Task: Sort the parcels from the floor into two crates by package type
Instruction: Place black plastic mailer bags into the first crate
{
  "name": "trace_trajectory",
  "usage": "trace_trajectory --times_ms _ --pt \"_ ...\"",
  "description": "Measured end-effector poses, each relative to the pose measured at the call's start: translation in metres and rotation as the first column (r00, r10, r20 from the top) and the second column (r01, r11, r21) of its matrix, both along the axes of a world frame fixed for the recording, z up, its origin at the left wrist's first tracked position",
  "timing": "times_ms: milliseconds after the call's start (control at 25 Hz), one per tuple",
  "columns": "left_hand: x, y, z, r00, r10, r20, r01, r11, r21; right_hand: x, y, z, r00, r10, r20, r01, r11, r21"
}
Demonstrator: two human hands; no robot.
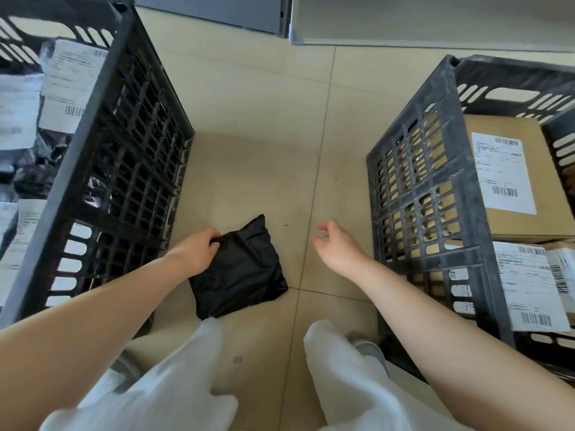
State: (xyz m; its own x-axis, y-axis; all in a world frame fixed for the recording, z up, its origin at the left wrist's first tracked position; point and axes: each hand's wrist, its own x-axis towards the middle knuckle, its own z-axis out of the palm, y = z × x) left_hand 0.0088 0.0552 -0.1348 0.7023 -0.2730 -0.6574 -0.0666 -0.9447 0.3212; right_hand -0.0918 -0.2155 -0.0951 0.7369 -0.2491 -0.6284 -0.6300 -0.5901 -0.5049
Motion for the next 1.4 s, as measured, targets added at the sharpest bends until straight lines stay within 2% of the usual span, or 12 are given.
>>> trace_trajectory --times_ms 280,520,760,1000,1160,1240,1400 --pt "0.001 -0.006 -0.007 0.999 0.040 0.033 -0.041 0.999 0.029 -0.005 0.001 -0.011 0.996 -0.076 -0.052 0.078 0.996 0.040" --pt "-0.004 -0.003 -0.004 0.995 0.093 0.023 -0.091 0.994 -0.065 -0.006 0.002 -0.014 0.992 -0.109 -0.062 0.113 0.991 0.077" --pt "-0.009 -0.015 0.006 0.978 0.205 -0.042 -0.209 0.964 -0.165 -0.007 0.003 -0.012 0.972 -0.216 -0.090 0.227 0.963 0.144" --pt "-0.015 -0.030 0.016 0.928 0.337 -0.157 -0.370 0.875 -0.311 -0.009 0.010 -0.020 0.905 -0.357 -0.231 0.411 0.875 0.256" --pt "-0.018 -0.037 0.019 0.903 0.376 -0.210 -0.429 0.824 -0.370 -0.007 0.012 -0.014 0.820 -0.489 -0.296 0.572 0.705 0.419" --pt "-0.018 -0.038 0.019 0.894 0.380 -0.235 -0.445 0.808 -0.386 -0.008 0.011 -0.013 0.797 -0.539 -0.273 0.601 0.662 0.448" --pt "-0.018 -0.039 0.020 0.854 0.400 -0.332 -0.510 0.768 -0.387 -0.007 0.010 -0.007 0.793 -0.568 -0.218 0.593 0.641 0.487"
